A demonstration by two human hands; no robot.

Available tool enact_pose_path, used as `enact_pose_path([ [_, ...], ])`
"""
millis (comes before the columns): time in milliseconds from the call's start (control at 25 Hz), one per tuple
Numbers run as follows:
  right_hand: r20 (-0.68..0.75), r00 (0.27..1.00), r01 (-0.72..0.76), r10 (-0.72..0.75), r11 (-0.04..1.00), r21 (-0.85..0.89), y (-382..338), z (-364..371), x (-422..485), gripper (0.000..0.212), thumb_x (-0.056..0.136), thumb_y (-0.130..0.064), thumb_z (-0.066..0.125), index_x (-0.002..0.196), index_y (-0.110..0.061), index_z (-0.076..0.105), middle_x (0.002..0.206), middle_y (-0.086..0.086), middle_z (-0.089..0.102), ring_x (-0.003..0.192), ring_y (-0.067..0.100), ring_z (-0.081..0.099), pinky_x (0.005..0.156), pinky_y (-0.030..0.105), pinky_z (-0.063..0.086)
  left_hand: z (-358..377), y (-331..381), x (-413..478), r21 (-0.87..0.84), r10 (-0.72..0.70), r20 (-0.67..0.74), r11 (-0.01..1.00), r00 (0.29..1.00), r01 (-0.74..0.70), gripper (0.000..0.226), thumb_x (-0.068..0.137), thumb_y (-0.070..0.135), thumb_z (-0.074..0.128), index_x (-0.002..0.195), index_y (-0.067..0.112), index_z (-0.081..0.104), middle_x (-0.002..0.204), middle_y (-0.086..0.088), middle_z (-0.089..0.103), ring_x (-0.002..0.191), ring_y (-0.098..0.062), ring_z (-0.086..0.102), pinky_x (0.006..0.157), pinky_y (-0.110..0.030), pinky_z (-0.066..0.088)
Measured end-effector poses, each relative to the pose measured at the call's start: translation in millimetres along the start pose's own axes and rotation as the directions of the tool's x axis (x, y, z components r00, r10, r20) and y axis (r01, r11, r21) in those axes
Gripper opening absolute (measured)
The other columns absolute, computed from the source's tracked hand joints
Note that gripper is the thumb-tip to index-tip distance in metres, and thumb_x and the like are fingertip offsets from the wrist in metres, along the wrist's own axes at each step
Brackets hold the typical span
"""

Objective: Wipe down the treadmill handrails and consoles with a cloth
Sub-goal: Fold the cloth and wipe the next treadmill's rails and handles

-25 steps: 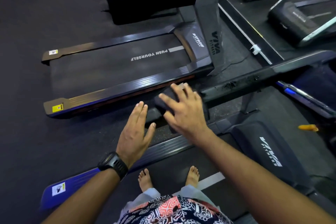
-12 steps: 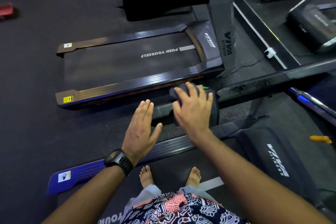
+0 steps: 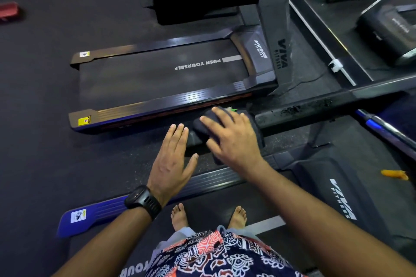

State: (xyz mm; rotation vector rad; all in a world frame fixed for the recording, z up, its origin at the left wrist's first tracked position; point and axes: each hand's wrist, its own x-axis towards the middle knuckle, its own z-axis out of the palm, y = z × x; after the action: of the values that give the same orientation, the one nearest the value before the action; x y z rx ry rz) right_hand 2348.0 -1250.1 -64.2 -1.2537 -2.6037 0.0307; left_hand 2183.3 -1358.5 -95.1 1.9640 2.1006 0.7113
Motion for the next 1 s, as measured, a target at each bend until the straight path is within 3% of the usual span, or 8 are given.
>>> enact_pose_path([
  [120,-0.035,0.912,-0.407,0.409,0.912,0.048,16,-8,23,0.05,0.08,-0.047,0.046,0.123,-0.034,0.067,0.136,0.0,0.06,0.118,0.03,0.057,0.106,0.053,0.037,1,2,-1,0.054,0.003,0.0,0.999,1.0,-0.003,0.066,0.096,0.039,0.044,0.149,0.001,0.035,0.157,-0.014,0.033,0.151,-0.025,0.018,0.12,-0.046,0.026],
  [280,-0.016,0.999,0.047,-0.048,0.999,-0.014,-7,4,-7,0.055,0.084,-0.048,0.048,0.138,-0.035,0.056,0.147,-0.001,0.051,0.132,0.03,0.047,0.108,0.068,0.029,2,4,0,0.076,0.014,0.012,0.997,1.0,-0.015,0.068,0.095,0.04,0.044,0.149,0.0,0.035,0.157,-0.014,0.033,0.15,-0.028,0.018,0.119,-0.051,0.028],
  [320,-0.017,1.0,0.025,-0.025,1.0,-0.008,10,-1,-5,0.058,0.083,-0.051,0.047,0.14,-0.037,0.053,0.149,-0.005,0.049,0.133,0.028,0.046,0.107,0.073,0.025,2,5,0,0.089,0.015,0.018,0.996,1.0,-0.017,0.069,0.095,0.041,0.044,0.15,0.001,0.034,0.157,-0.014,0.032,0.15,-0.028,0.018,0.119,-0.051,0.027],
  [480,0.031,0.87,-0.492,0.491,0.869,0.058,11,-5,4,0.065,0.081,-0.057,0.038,0.143,-0.041,0.046,0.157,-0.002,0.035,0.14,0.035,0.032,0.103,0.079,0.021,3,7,0,0.142,-0.006,0.038,0.99,0.999,0.0,0.071,0.095,0.044,0.042,0.151,0.002,0.03,0.159,-0.014,0.029,0.151,-0.028,0.014,0.12,-0.051,0.023],
  [640,0.005,1.0,-0.01,0.01,1.0,-0.017,13,0,-14,0.058,0.084,-0.049,0.043,0.14,-0.035,0.052,0.153,0.005,0.043,0.132,0.036,0.044,0.099,0.064,0.04,5,11,1,0.145,-0.007,0.03,0.989,1.0,0.002,0.071,0.095,0.044,0.043,0.15,0.001,0.033,0.157,-0.016,0.032,0.15,-0.03,0.017,0.12,-0.053,0.024],
  [800,-0.102,0.932,-0.346,0.348,0.937,0.034,27,-5,1,0.051,0.081,-0.044,0.052,0.129,-0.031,0.064,0.143,0.003,0.054,0.122,0.034,0.052,0.098,0.056,0.043,7,15,3,0.159,-0.021,0.018,0.987,1.0,0.018,0.07,0.095,0.044,0.042,0.15,0.002,0.033,0.157,-0.015,0.032,0.15,-0.029,0.017,0.121,-0.053,0.02],
  [920,-0.059,0.996,0.073,-0.074,0.997,-0.018,23,2,-10,0.05,0.083,-0.042,0.051,0.131,-0.031,0.062,0.144,0.003,0.054,0.121,0.034,0.053,0.096,0.053,0.043,8,18,2,0.187,-0.007,0.014,0.982,1.0,0.004,0.069,0.094,0.044,0.042,0.149,0.002,0.035,0.157,-0.015,0.033,0.15,-0.029,0.019,0.122,-0.052,0.014],
  [1000,-0.097,0.99,-0.103,0.106,0.994,0.031,52,-8,7,0.048,0.081,-0.041,0.053,0.126,-0.031,0.065,0.139,0.002,0.059,0.116,0.032,0.057,0.093,0.05,0.045,9,21,4,0.222,0.009,0.03,0.975,1.0,-0.015,0.068,0.094,0.044,0.041,0.15,0.004,0.036,0.158,-0.014,0.032,0.15,-0.027,0.021,0.123,-0.052,0.012],
])
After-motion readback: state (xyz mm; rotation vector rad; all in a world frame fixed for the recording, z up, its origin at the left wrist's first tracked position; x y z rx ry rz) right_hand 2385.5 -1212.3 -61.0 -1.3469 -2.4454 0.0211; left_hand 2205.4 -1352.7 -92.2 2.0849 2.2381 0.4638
